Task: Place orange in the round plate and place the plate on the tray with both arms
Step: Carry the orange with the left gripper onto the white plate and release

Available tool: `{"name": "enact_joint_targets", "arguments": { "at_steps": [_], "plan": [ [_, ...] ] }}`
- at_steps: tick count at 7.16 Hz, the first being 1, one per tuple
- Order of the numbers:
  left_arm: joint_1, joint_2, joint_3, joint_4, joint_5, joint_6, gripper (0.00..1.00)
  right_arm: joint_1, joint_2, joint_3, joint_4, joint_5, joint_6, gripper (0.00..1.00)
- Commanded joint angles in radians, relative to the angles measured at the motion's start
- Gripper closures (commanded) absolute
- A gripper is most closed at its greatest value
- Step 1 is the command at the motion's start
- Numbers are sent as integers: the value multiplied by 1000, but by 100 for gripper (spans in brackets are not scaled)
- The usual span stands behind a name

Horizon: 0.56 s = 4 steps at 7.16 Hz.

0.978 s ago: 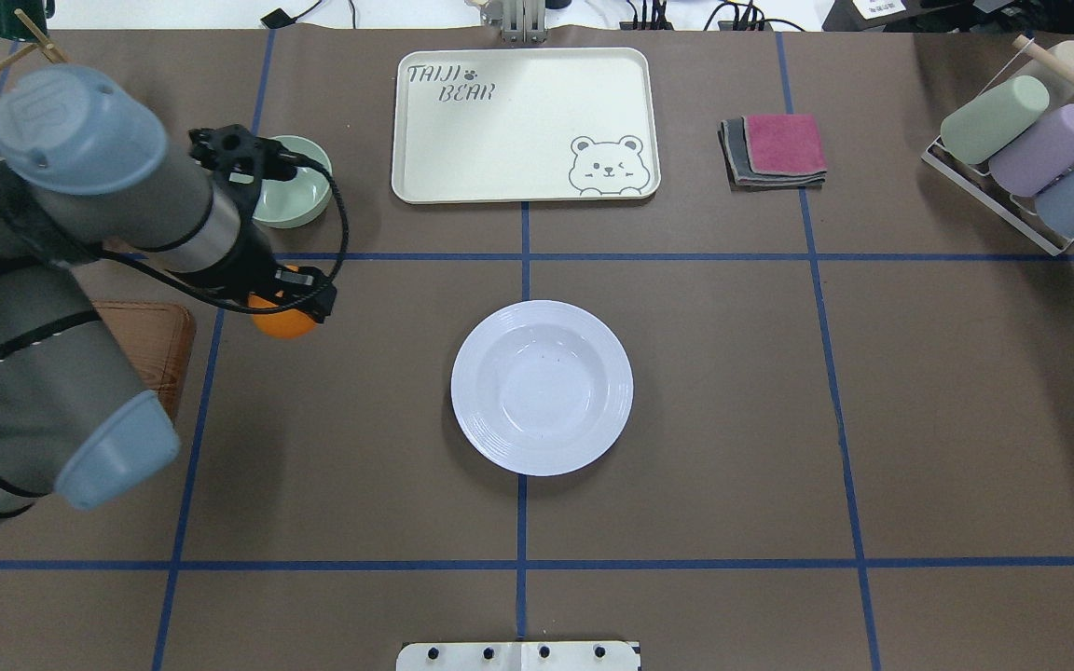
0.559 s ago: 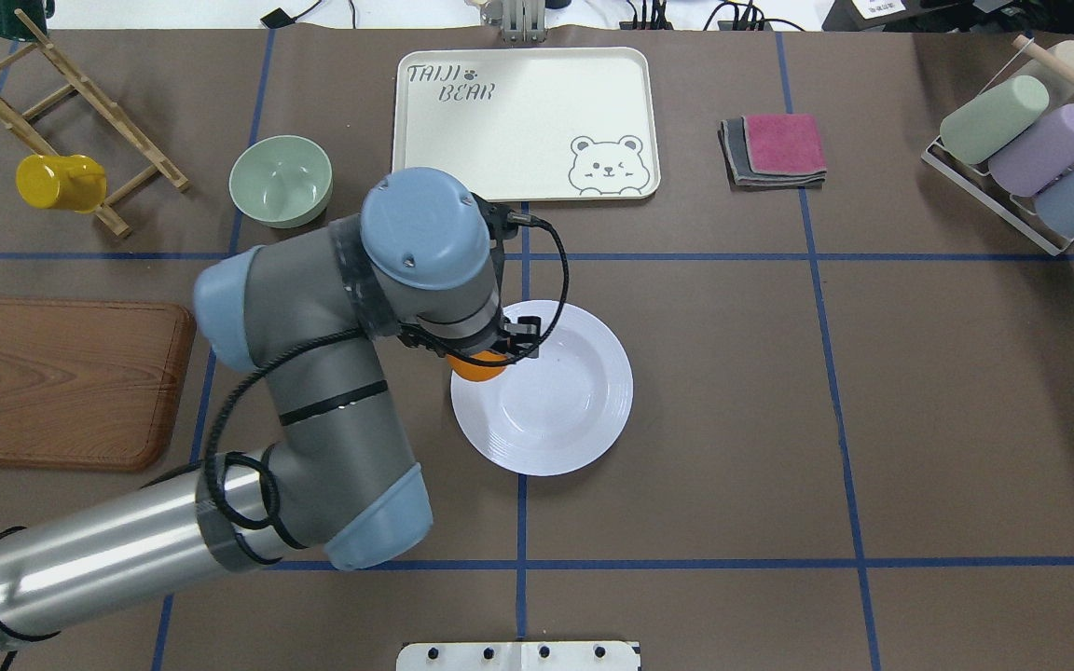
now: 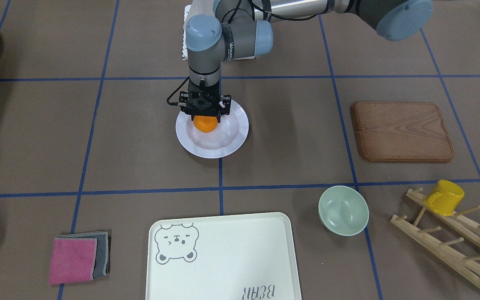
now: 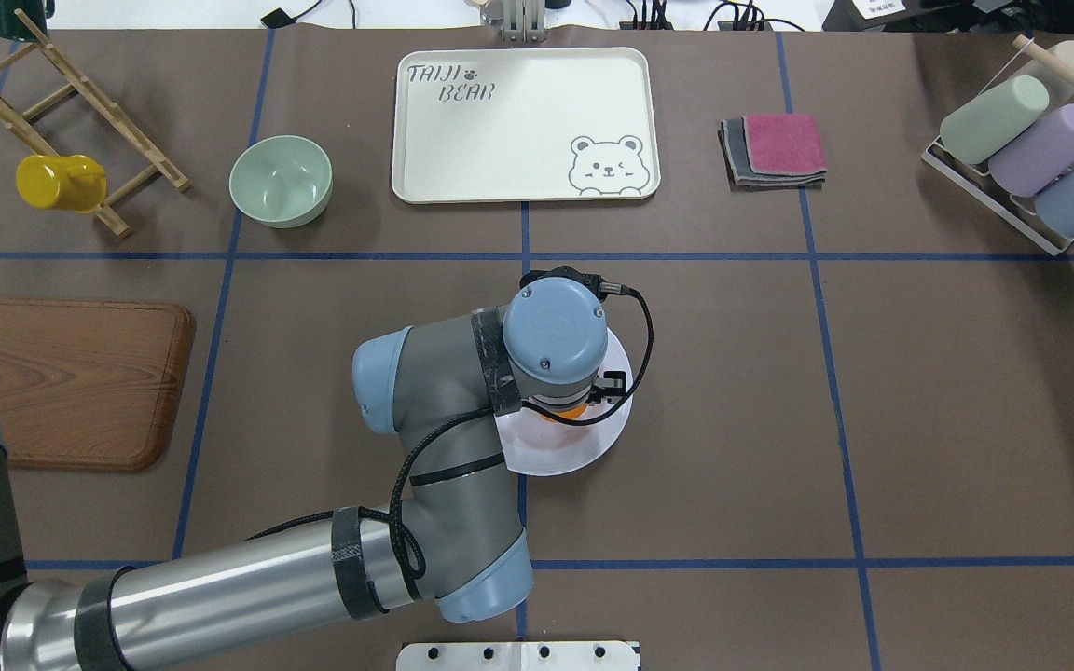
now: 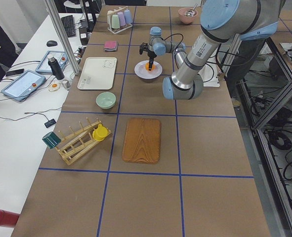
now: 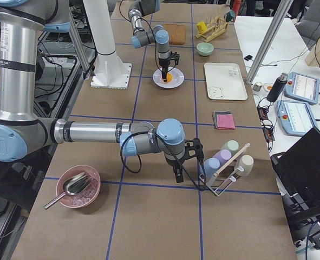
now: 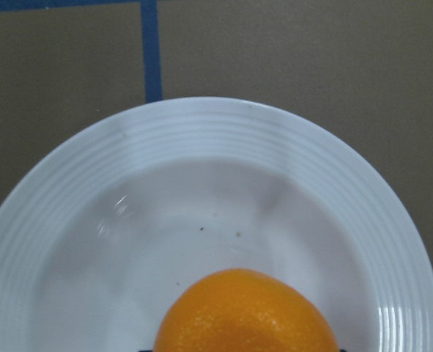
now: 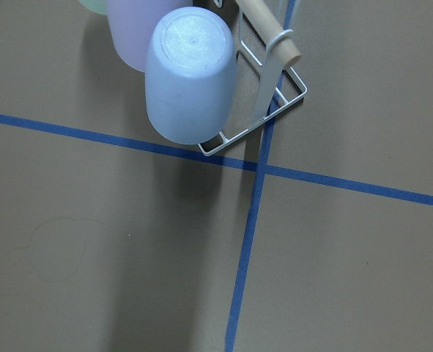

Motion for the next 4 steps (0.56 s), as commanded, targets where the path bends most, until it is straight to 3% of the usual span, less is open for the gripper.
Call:
{"name": "enact_joint_targets", "arguments": {
  "at_steps": [1,2,4],
  "plan": [
    [3,4,6,-5,26,3,1,0,0,1,0,7,0,0],
    [1,4,-6,-4,32,6,1,0,0,2,0,21,0,0],
    [-100,66,-192,124,-47,161,1,0,2,16,51,94,180,0]
  ]
}}
